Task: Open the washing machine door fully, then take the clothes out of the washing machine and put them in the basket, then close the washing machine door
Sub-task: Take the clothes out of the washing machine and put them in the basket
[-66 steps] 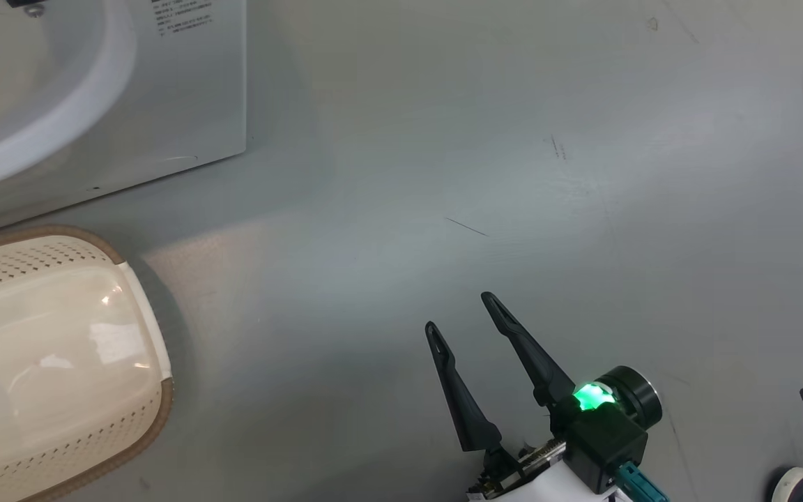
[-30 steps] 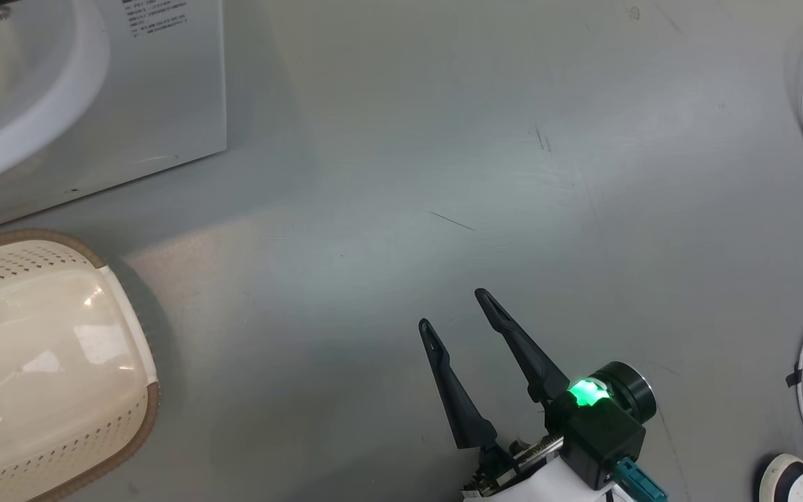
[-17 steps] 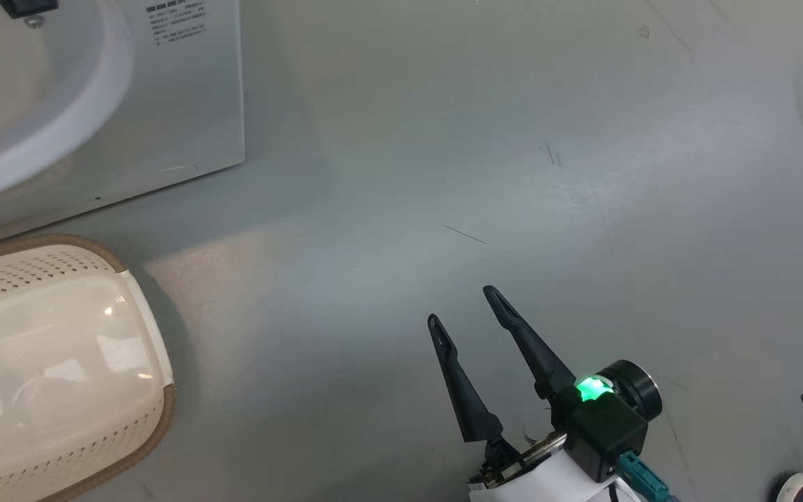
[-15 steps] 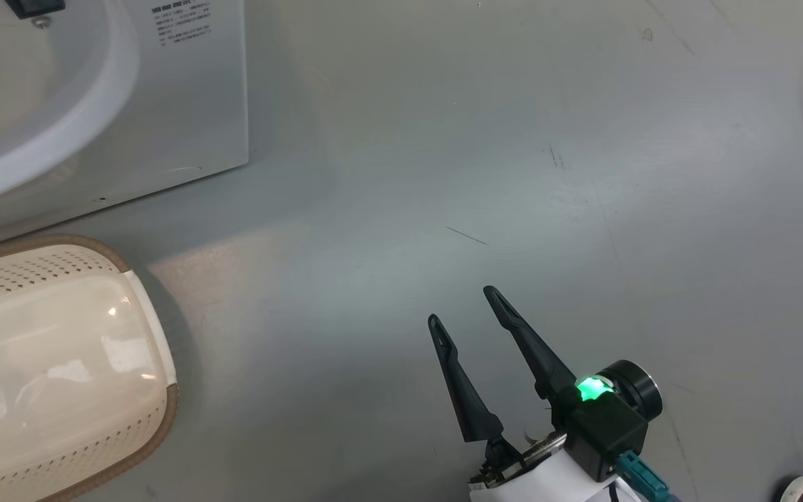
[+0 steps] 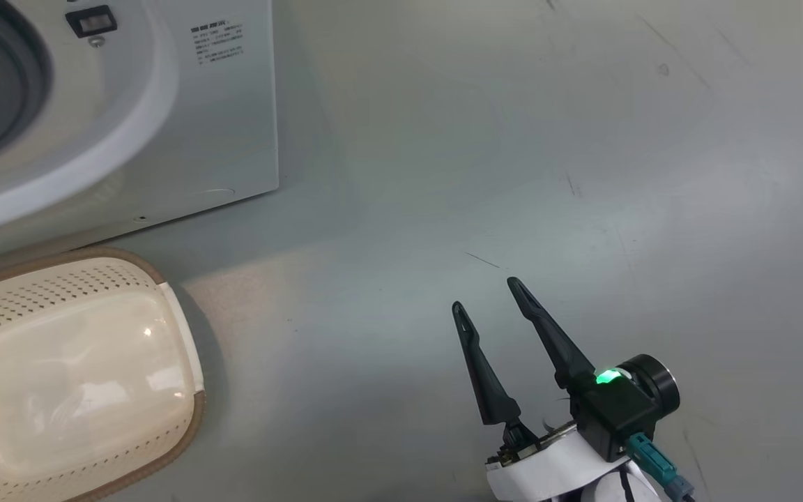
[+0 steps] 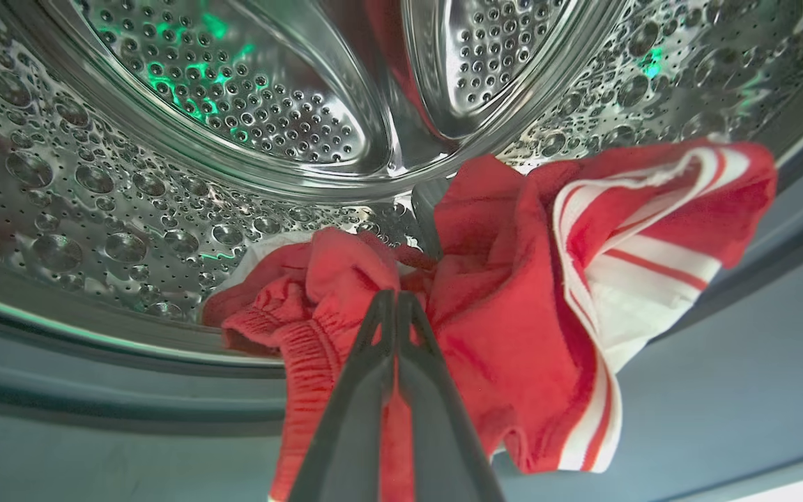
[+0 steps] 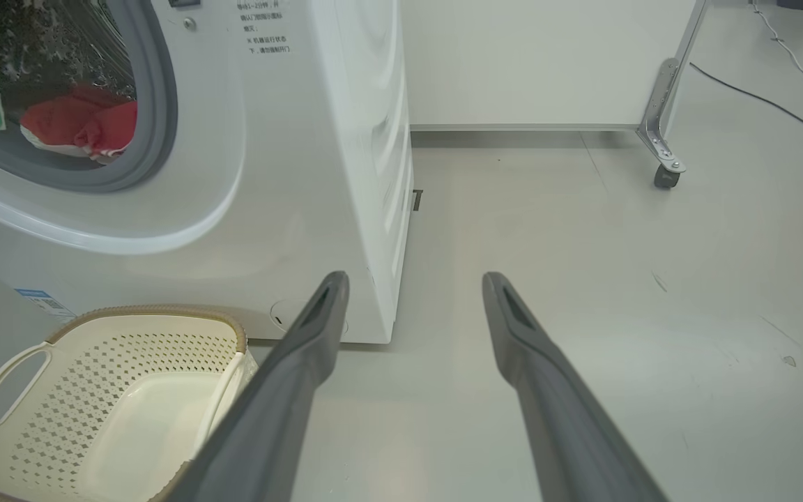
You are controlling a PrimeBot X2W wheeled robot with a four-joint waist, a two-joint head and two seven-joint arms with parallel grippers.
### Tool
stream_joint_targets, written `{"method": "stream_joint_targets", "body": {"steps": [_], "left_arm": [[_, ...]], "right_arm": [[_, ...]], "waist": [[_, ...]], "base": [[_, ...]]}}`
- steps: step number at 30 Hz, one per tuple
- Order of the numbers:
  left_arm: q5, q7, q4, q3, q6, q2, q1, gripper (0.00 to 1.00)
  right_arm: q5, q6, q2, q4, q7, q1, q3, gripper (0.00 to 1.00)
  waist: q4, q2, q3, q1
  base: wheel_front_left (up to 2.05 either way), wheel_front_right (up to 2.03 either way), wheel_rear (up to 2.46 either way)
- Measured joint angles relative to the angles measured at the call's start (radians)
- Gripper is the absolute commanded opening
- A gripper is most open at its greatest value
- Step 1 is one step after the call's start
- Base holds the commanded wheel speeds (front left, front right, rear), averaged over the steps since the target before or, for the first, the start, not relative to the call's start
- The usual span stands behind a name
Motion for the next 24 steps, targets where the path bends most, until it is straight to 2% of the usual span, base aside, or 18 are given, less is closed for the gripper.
{"method": "stream_joint_targets", "body": {"steps": [15, 24], "left_arm": [[-0.035, -0.139, 0.078, -0.019, -0.029, -0.154, 0.056, 0.00], [-0.051, -0.184, 0.083, -0.025, -0.042, -0.184, 0.101, 0.00]], "right_arm": [[-0.012, 0.000, -0.001, 0.081, 0.000, 0.006, -0.080, 1.00], [-0.019, 0.000, -0.001, 0.109, 0.000, 0.034, -0.113, 1.00]], "waist": [[0.076, 0.0000, -0.146, 0.0000], [0.135, 0.0000, -0.232, 0.0000]], "base": [[0.00, 0.00, 0.00], [0.00, 0.00, 0.00]]}}
